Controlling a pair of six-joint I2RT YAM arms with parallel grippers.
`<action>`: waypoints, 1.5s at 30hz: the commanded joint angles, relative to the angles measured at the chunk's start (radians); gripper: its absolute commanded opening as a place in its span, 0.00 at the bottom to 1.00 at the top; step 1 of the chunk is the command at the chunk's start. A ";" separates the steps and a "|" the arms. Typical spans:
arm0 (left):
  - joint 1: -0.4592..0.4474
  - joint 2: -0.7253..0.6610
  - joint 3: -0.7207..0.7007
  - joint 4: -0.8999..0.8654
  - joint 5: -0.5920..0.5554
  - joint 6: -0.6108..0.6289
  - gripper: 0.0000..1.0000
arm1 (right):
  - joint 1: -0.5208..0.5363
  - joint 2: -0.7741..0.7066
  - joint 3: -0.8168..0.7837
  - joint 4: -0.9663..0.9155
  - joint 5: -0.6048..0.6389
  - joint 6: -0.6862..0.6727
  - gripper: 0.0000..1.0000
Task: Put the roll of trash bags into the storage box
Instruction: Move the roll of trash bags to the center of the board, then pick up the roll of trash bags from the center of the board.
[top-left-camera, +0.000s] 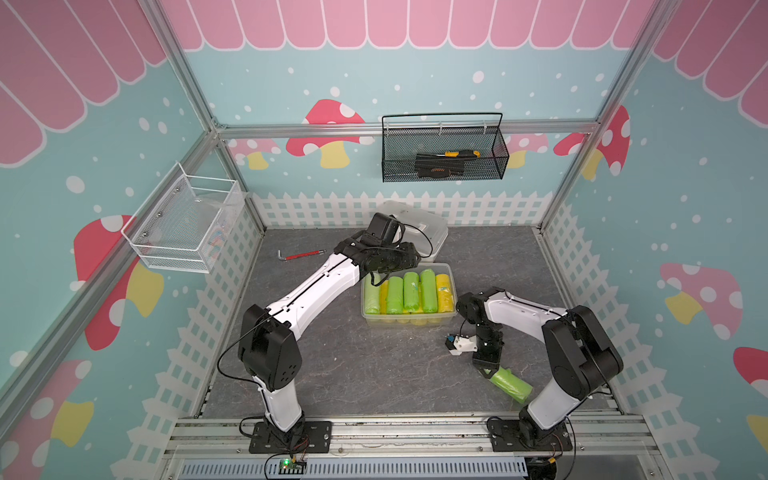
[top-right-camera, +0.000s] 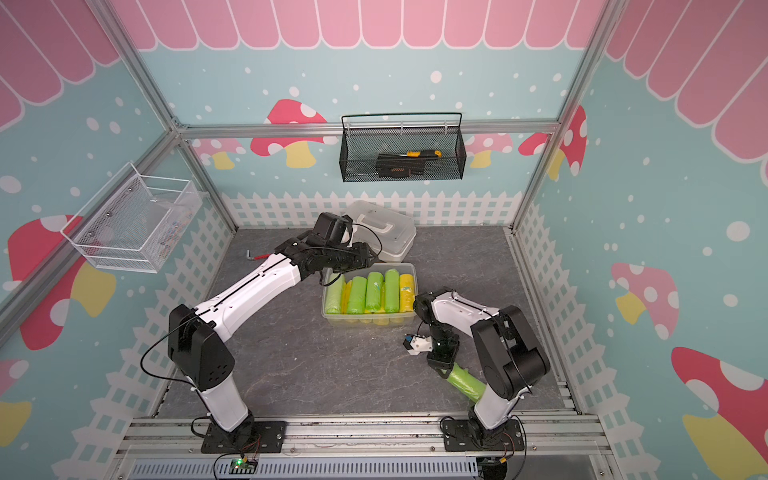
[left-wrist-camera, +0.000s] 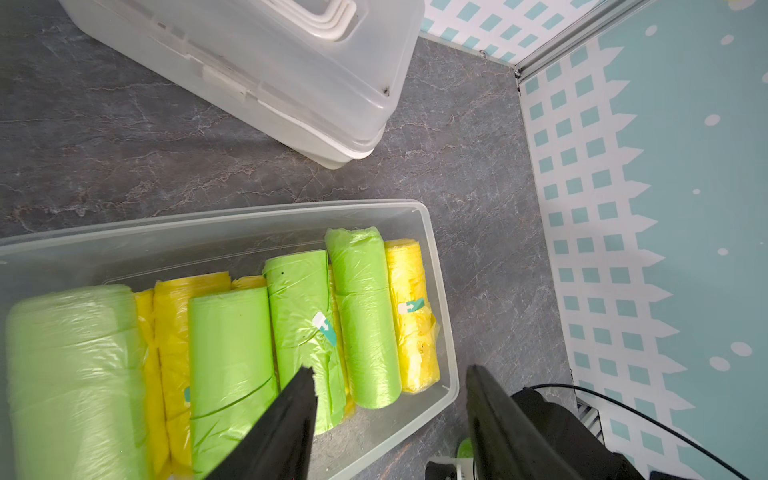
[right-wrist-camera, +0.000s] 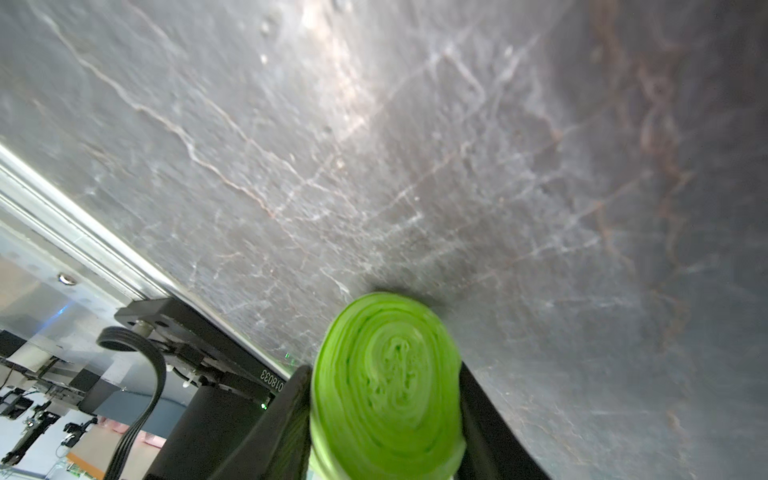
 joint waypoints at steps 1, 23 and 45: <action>0.008 -0.037 -0.005 0.024 -0.005 -0.008 0.59 | 0.024 0.014 0.057 0.010 -0.052 0.005 0.47; 0.020 -0.075 -0.049 0.025 -0.034 -0.025 0.60 | 0.220 0.189 0.277 0.086 -0.160 0.071 0.54; 0.026 -0.093 -0.065 0.025 -0.039 -0.021 0.60 | 0.220 0.011 0.051 0.180 -0.100 0.138 0.91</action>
